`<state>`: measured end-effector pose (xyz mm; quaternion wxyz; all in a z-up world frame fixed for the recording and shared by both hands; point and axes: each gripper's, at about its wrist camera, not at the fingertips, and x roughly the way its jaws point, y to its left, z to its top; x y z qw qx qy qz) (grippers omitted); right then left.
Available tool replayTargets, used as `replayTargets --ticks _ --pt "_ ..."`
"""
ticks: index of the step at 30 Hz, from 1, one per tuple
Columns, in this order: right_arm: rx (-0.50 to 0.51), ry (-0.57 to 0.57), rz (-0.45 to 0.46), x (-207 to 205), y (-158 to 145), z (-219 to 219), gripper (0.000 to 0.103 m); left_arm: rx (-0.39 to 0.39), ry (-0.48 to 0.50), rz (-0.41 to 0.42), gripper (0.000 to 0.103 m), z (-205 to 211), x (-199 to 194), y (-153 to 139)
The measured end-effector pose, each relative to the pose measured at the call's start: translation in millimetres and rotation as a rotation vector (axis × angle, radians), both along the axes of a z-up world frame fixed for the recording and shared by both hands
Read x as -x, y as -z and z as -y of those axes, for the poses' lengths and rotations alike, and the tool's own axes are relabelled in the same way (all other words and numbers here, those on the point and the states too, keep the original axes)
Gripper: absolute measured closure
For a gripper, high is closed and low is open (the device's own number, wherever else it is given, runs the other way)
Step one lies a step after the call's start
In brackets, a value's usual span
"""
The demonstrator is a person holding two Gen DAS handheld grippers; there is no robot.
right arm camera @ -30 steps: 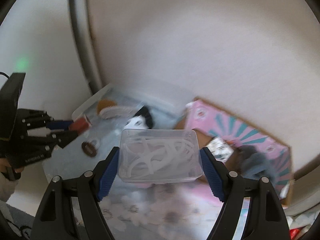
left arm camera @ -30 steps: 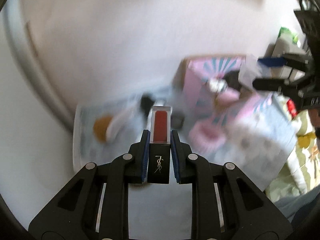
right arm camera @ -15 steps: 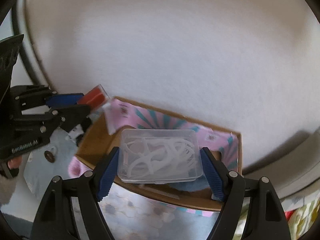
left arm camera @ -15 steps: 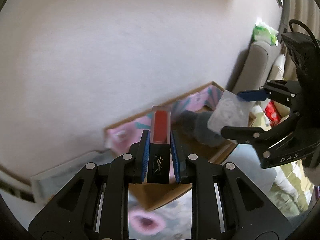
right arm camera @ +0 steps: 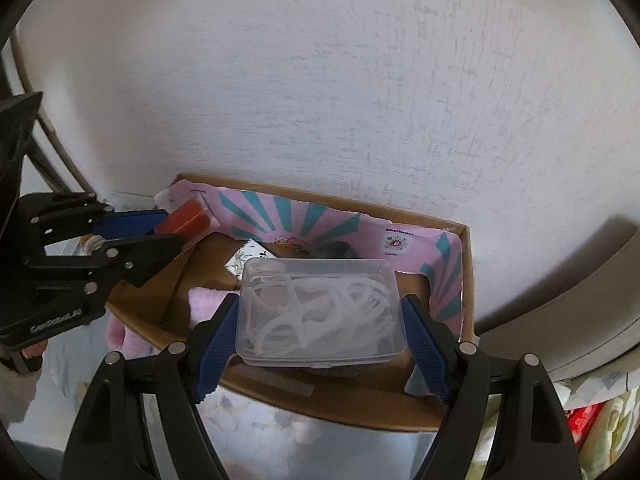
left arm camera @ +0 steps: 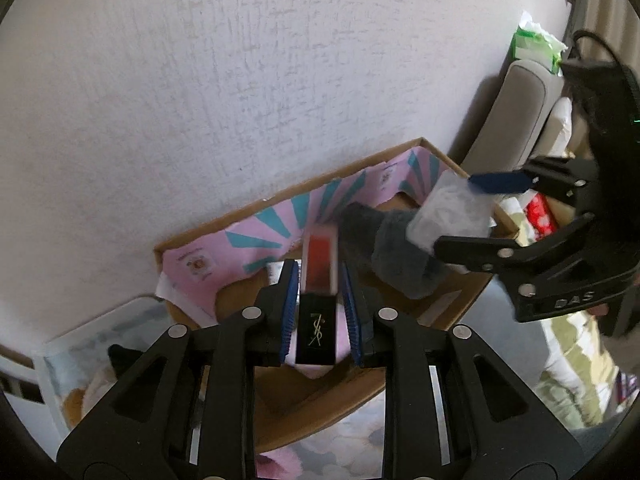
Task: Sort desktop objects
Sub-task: 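Carry the lipstick and floss box into the box and release both, then move both tools back over the tray toward remaining items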
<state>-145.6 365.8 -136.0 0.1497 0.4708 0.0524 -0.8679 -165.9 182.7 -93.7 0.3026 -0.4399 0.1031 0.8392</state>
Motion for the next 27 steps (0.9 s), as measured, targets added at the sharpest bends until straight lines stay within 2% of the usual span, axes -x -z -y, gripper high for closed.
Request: replayTargets --ticks 2,3,4,5,9,13,16,18,22,25,27 --pt "0.041 0.023 0.036 5 4 -3 0.023 0.031 -0.024 0.010 0.065 0 3 1" --pt "0.068 0.048 0.054 8 7 -6 0.014 0.040 -0.034 0.004 0.028 0 4 1" --pt "0.089 0.063 0.057 9 8 -9 0.008 0.039 -0.045 -0.006 0.002 1 3 0" --pt "0.100 0.072 0.050 9 8 -10 0.000 0.023 -0.061 -0.027 0.001 5 2 -3" --pt "0.056 0.101 -0.077 1 0 -11 0.000 -0.007 -0.090 -0.019 0.000 17 4 -8" --pt "0.048 0.073 -0.073 -3 -5 -9 0.000 -0.035 -0.121 -0.043 0.000 32 3 -19" --pt "0.022 0.033 -0.110 -12 -16 -3 0.000 -0.091 -0.130 -0.043 0.000 52 -2 -32" --pt "-0.016 0.014 -0.136 -20 -25 4 0.000 -0.124 -0.154 -0.082 0.000 69 -8 -43" --pt "-0.065 0.039 -0.125 -25 -35 18 0.000 -0.130 -0.198 -0.126 0.000 101 -18 -61" --pt "-0.035 0.050 -0.081 -24 -36 25 0.000 -0.079 -0.261 -0.120 0.000 127 -23 -71" --pt "-0.009 0.067 -0.067 -26 -38 28 0.000 -0.110 -0.297 -0.117 0.000 152 -30 -77"
